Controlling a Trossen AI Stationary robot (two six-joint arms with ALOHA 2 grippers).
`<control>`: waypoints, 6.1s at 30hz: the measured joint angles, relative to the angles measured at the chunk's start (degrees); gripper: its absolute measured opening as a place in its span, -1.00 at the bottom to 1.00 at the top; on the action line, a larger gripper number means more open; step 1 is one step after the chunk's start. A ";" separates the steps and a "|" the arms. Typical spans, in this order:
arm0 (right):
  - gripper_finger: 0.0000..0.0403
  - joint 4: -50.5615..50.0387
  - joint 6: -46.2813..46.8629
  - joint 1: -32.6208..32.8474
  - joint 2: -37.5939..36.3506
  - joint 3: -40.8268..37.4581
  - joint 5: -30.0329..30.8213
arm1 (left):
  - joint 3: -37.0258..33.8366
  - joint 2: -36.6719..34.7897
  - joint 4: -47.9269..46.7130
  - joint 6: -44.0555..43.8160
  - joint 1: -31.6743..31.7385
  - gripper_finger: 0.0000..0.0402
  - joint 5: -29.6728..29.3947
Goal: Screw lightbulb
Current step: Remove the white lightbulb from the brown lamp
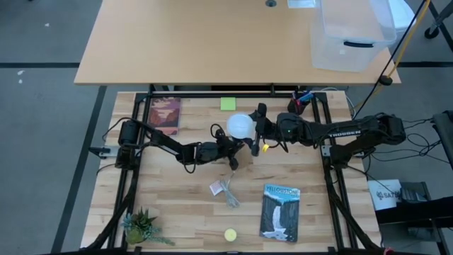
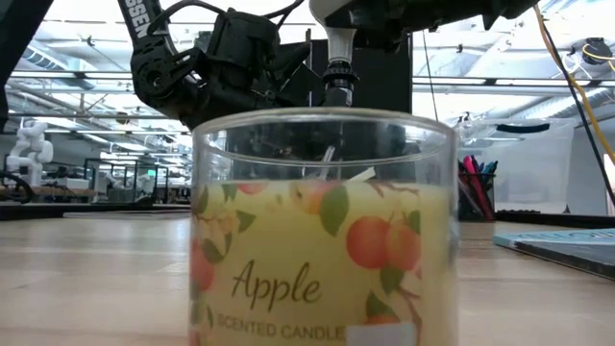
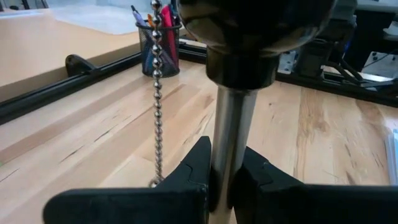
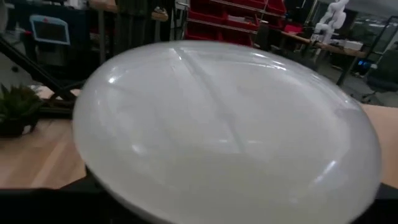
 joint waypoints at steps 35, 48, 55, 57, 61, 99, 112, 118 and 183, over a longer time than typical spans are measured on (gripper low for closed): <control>0.93 -19.84 16.26 11.02 -10.24 -10.77 23.89 | -0.04 0.00 0.40 -2.75 0.00 -0.85 -1.11; 0.91 40.60 5.47 15.34 0.34 -23.59 31.39 | -0.04 0.00 0.33 -1.44 -0.04 -0.85 -0.35; 0.87 40.06 0.97 14.88 9.01 -15.76 31.24 | -0.04 0.00 -0.09 -1.43 -0.04 -0.85 -0.02; 0.87 40.32 0.71 14.88 10.63 -13.95 31.24 | -0.04 0.00 -0.14 -1.49 -0.04 -0.85 -0.02; 0.86 40.28 0.67 14.49 13.27 -10.30 33.94 | -0.02 0.00 -0.24 -1.53 -0.04 -0.85 0.00; -0.25 36.08 2.07 8.13 14.12 -7.88 24.64 | -0.02 -0.02 -0.70 0.09 0.00 -0.85 2.34; -0.23 30.35 2.03 8.28 11.60 -7.90 20.59 | -0.15 -0.13 -0.57 4.10 0.11 -0.85 11.98; -0.25 22.57 2.89 8.16 7.37 -7.90 15.08 | -0.09 -0.13 -0.48 6.27 0.11 -0.85 18.18; 0.18 16.86 4.30 1.62 5.26 -4.49 -36.54 | -0.15 -0.02 0.66 11.15 -1.95 -0.85 45.73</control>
